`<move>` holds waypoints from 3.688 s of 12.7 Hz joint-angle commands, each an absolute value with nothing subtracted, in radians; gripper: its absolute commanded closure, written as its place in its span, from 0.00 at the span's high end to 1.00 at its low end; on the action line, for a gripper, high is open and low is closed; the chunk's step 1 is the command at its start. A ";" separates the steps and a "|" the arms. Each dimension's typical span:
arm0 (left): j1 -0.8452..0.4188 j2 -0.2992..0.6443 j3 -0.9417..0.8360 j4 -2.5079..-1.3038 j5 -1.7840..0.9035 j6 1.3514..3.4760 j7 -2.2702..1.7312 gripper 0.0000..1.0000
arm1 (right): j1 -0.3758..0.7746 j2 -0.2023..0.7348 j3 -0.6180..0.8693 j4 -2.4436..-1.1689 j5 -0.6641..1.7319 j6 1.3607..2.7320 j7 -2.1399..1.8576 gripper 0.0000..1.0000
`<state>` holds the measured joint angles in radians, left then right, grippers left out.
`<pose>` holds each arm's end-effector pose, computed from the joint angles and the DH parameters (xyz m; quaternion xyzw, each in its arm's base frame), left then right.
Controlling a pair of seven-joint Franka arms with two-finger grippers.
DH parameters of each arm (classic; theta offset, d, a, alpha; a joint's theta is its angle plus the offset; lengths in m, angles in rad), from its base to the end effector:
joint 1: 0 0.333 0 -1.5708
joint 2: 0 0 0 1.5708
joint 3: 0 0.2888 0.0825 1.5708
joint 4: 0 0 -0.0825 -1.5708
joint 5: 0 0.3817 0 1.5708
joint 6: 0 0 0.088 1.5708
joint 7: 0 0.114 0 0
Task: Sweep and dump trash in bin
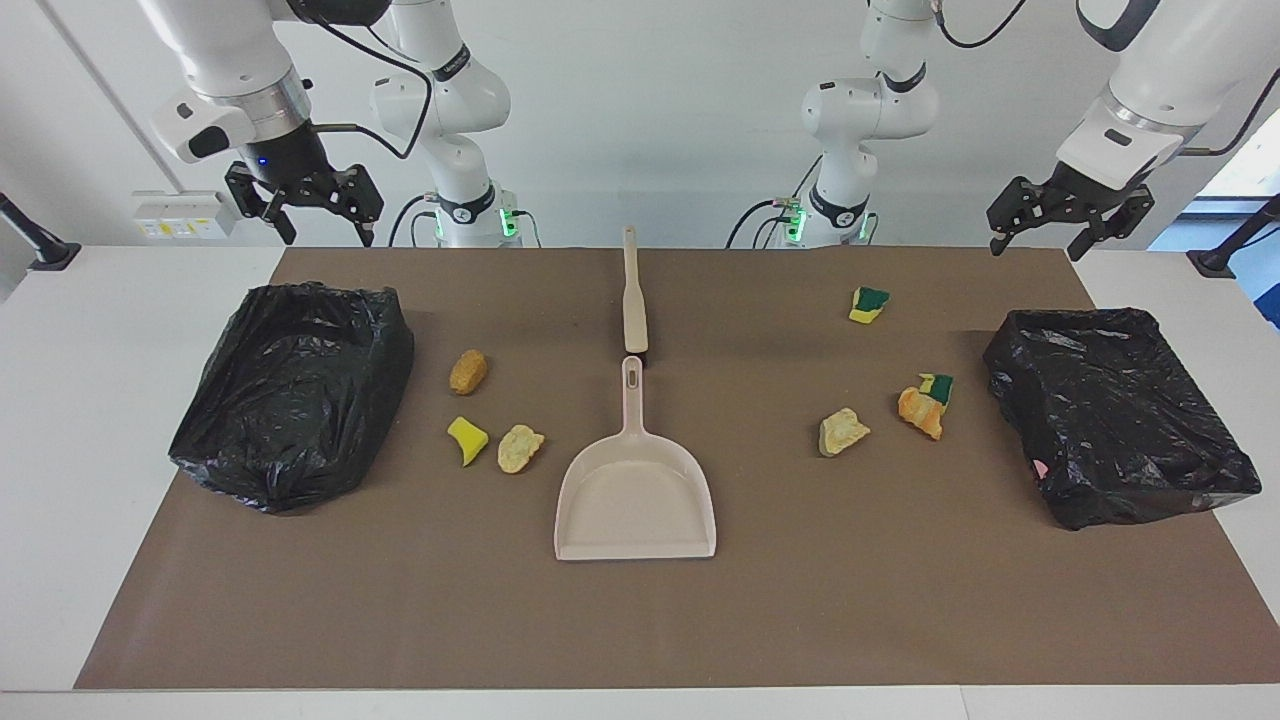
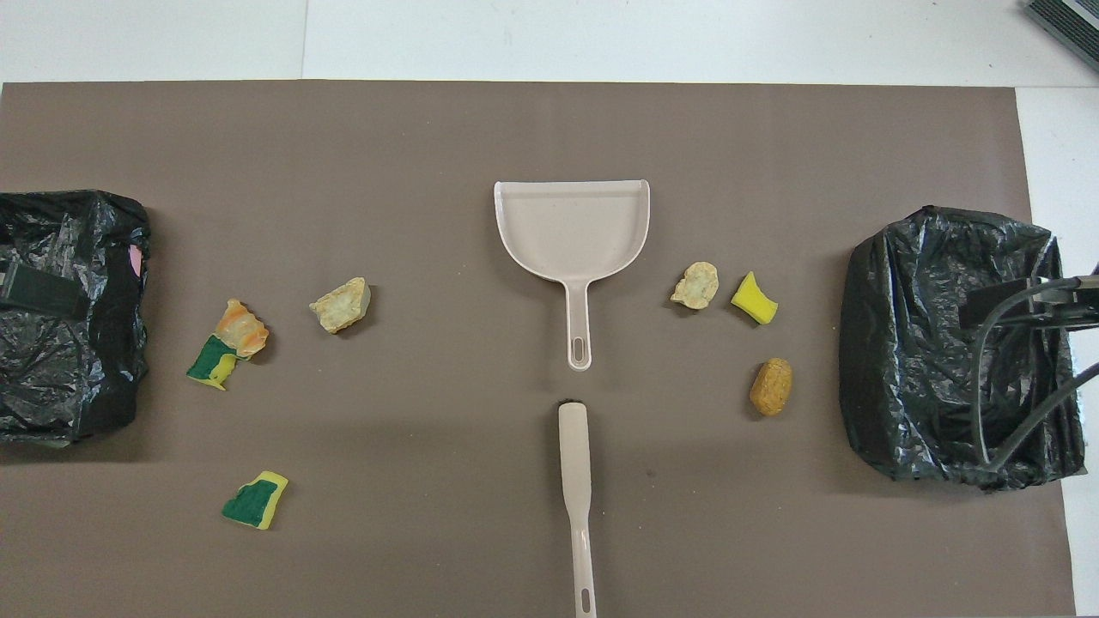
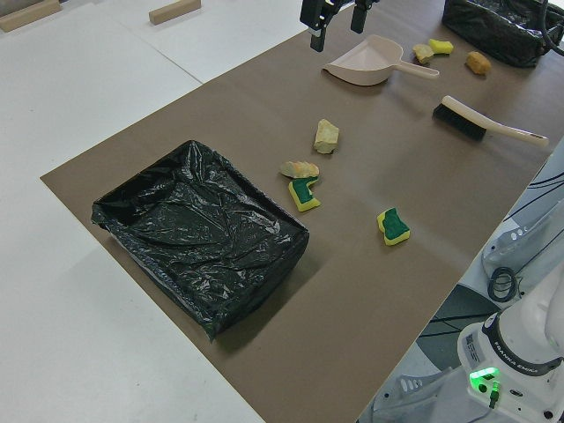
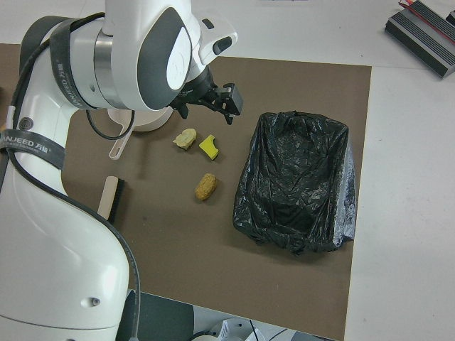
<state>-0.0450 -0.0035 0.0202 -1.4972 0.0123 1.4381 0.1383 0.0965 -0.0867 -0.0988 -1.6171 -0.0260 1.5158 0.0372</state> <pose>0.5371 -0.0118 0.6150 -0.9963 0.0808 0.0281 0.0045 0.5217 -0.0065 0.6102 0.9997 -0.0201 -0.0074 0.0088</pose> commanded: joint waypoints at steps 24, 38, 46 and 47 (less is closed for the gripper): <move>-0.060 -0.160 -0.268 -1.825 -0.032 1.583 0.054 1.00 | 0.078 -0.110 -0.094 -1.644 -0.035 1.480 -0.035 1.00; -0.061 -0.095 -0.767 -2.103 -0.115 2.000 -0.538 1.00 | 0.155 0.388 -0.054 -1.175 -0.055 1.543 0.021 1.00; -0.103 -0.028 -0.868 -2.167 -0.115 2.143 -0.695 1.00 | 0.290 0.433 0.043 -1.227 0.075 1.557 0.349 1.00; -0.116 -0.015 -0.877 -2.171 -0.115 2.163 -0.731 1.00 | 0.325 0.437 0.043 -1.239 0.095 1.577 0.391 1.00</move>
